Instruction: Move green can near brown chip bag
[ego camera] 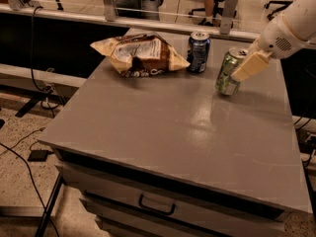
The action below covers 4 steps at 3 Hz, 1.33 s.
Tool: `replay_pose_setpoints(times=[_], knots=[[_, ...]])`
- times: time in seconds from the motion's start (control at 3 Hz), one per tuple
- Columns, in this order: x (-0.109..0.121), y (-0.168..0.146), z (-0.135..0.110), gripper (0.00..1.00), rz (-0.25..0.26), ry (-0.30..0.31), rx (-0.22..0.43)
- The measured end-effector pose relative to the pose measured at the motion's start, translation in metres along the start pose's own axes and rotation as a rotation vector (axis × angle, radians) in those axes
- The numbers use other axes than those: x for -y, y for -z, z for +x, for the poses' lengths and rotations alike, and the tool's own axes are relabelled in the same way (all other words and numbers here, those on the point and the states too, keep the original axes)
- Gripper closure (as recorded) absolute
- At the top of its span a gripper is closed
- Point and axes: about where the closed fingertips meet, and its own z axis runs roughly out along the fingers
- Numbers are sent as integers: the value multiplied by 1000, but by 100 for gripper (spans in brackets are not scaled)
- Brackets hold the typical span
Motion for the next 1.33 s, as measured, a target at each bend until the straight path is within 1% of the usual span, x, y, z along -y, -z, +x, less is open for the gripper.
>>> replay_pose_setpoints(times=[0.33, 0.67, 1.0, 1.33], knots=[[-38, 7, -56, 100, -78, 109, 103], [-69, -8, -85, 100, -124, 194, 80], [-88, -34, -100, 100, -160, 242, 35], [-97, -58, -110, 100, -183, 268, -3]])
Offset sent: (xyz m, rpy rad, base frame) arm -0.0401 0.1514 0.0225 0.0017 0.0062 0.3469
